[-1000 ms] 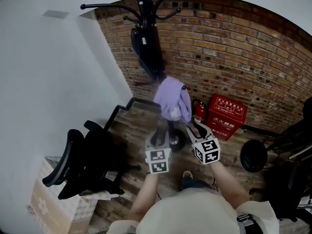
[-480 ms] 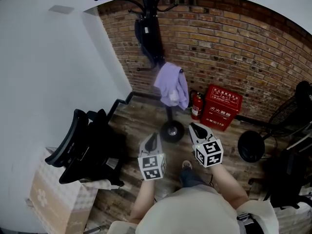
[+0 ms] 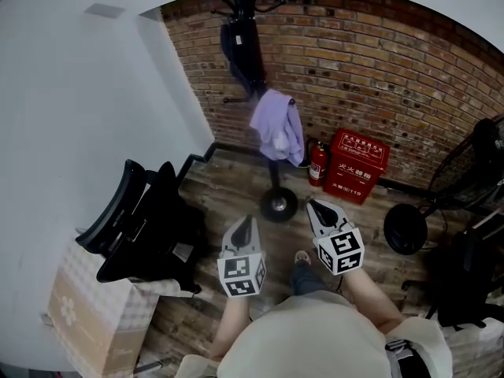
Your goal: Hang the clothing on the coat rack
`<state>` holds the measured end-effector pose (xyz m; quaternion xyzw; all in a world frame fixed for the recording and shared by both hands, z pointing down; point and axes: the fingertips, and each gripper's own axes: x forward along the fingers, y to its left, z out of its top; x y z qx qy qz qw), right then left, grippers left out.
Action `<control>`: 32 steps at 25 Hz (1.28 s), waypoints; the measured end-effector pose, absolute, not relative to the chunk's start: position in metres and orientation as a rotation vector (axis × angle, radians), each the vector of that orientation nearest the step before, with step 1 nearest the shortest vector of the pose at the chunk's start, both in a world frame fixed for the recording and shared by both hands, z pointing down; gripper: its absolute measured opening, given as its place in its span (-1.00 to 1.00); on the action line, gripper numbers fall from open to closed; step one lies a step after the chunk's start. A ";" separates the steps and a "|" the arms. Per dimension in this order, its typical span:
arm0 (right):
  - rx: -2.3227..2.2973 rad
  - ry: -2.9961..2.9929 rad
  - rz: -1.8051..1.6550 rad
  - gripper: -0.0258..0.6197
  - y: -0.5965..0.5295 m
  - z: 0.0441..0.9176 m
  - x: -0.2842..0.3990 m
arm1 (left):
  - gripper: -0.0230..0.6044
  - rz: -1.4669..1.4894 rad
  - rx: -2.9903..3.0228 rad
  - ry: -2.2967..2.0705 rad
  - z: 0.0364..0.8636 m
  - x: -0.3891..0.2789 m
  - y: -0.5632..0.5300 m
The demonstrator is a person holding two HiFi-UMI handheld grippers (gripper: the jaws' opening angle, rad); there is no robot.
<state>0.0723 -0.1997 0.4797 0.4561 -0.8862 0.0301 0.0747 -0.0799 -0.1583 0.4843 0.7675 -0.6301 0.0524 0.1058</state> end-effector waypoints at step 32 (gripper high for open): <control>1.392 -2.692 0.077 -0.92 -0.195 0.461 0.070 | -0.88 0.139 2.278 -1.830 0.481 -0.080 -0.156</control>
